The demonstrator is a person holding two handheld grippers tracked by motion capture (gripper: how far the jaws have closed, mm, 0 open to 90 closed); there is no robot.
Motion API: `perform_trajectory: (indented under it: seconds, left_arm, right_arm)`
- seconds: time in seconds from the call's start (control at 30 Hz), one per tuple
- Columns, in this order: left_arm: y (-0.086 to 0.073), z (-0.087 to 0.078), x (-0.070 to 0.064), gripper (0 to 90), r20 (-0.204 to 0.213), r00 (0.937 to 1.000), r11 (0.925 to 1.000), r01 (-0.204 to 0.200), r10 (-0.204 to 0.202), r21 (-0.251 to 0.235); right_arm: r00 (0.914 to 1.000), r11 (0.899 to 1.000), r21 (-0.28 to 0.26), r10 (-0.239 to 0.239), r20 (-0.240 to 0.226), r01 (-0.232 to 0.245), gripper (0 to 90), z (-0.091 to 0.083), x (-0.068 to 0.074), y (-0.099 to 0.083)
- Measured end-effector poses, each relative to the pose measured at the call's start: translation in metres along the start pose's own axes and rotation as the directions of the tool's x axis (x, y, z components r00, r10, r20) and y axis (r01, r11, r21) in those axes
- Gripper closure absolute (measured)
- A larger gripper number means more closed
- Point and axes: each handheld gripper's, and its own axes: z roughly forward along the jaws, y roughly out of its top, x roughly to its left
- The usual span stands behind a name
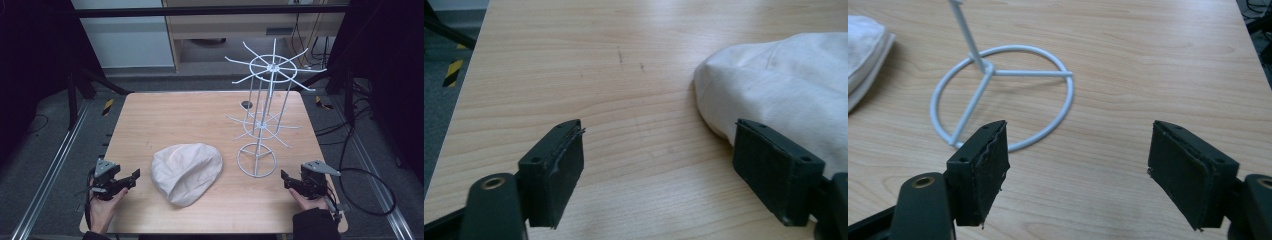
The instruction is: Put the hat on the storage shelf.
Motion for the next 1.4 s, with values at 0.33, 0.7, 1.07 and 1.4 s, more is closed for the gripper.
perform_trajectory:
  seconds: [0.33,0.7,1.07,1.4]
  left_arm:
    - [0.004,-0.019,-0.022,37.3,0.051,0.9978,0.9988,-0.042,0.043,-0.026]
    - [0.008,-0.031,-0.047,54.7,0.119,0.9882,0.9952,-0.094,0.096,-0.027]
    - [0.015,-0.046,-0.062,79.3,0.188,0.9741,0.9918,-0.118,0.125,-0.049]
    - [0.015,-0.049,-0.085,89.3,0.263,0.9493,0.9851,-0.167,0.172,-0.041]
  right_arm:
    - [0.995,0.998,-0.01,-0.064,-0.077,0.063,36.9,-0.004,0.015,0.002]
    - [0.9801,0.994,0.0,-0.106,-0.168,0.107,51.7,-0.005,0.036,0.007]
    - [0.9668,0.989,0.015,-0.137,-0.215,0.144,59.4,-0.002,0.047,0.007]
    - [0.9557,0.985,0.017,-0.161,-0.246,0.17,73.0,0.0,0.055,0.007]
